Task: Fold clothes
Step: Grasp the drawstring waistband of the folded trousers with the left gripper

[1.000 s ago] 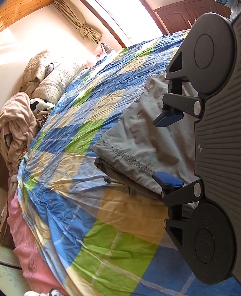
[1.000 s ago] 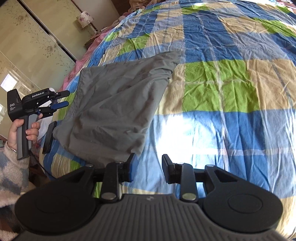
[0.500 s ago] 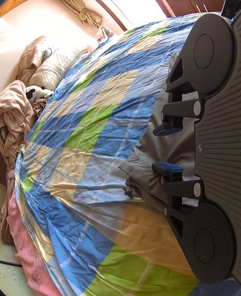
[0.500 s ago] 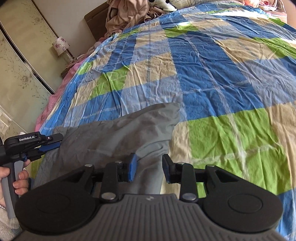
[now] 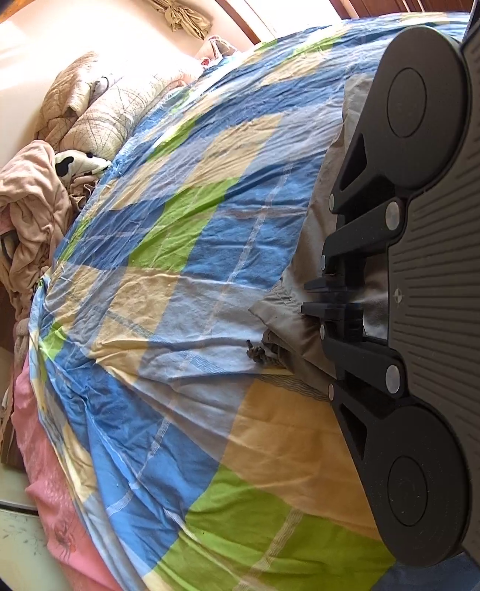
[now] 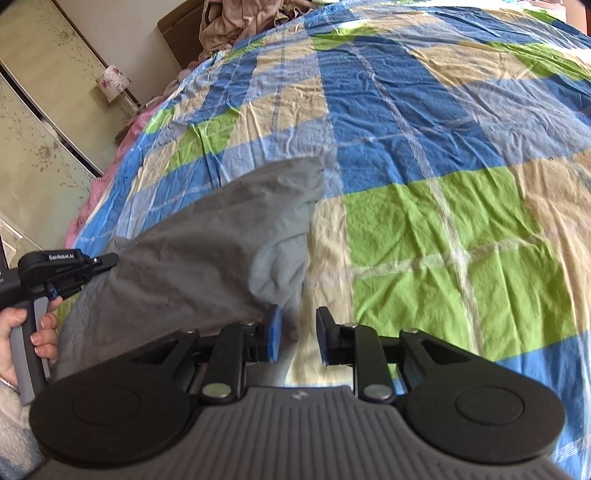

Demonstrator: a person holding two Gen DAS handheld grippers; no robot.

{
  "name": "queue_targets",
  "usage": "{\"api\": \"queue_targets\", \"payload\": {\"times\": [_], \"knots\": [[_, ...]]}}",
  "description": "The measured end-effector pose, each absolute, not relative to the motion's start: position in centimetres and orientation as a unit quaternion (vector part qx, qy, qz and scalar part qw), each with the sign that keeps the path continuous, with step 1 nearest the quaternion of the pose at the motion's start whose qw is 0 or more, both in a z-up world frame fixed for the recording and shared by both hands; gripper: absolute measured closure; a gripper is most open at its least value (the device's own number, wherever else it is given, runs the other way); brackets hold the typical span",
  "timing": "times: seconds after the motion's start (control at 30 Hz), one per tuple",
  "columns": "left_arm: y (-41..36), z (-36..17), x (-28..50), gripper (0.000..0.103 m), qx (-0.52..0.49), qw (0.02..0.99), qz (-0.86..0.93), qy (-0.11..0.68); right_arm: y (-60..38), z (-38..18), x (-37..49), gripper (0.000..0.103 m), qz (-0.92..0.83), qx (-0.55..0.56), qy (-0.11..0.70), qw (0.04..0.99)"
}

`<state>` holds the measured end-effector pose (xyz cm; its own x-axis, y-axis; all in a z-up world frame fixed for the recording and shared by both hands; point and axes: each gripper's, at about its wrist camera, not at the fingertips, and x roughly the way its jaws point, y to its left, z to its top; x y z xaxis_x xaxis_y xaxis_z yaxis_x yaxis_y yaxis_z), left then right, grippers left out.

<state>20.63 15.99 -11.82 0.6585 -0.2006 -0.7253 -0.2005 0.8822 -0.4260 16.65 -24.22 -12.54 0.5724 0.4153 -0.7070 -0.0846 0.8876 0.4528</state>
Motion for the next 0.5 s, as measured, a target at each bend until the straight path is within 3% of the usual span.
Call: {"api": "queue_targets", "payload": {"times": [0.07, 0.17, 0.5], "knots": [[16.0, -11.1, 19.8, 0.062, -0.238, 0.881, -0.009, 0.409, -24.4, -12.1, 17.1, 0.077, 0.144, 0.195, 0.431, 0.869], [16.0, -10.2, 18.0, 0.056, -0.22, 0.886, -0.02, 0.407, -23.7, -11.9, 17.5, 0.077, 0.149, 0.186, 0.432, 0.87], [17.7, -10.7, 12.4, 0.053, -0.22, 0.878, -0.01, 0.424, -23.2, -13.3, 15.3, 0.071, 0.149, 0.201, 0.448, 0.858]]}}
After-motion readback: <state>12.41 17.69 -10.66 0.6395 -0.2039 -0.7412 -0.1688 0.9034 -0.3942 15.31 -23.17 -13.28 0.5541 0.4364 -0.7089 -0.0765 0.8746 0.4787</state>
